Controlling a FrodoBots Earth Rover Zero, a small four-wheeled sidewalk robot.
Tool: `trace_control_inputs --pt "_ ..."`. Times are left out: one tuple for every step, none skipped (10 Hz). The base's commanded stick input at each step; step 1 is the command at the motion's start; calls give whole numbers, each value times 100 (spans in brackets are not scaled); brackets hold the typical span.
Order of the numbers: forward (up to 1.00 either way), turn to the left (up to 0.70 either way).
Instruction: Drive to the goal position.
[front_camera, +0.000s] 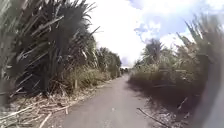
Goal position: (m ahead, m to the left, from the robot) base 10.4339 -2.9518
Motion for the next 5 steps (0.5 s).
trace_control_inputs --pt "70 0" --pt "70 0" --pt "70 0" --pt "70 0" --pt "70 0"
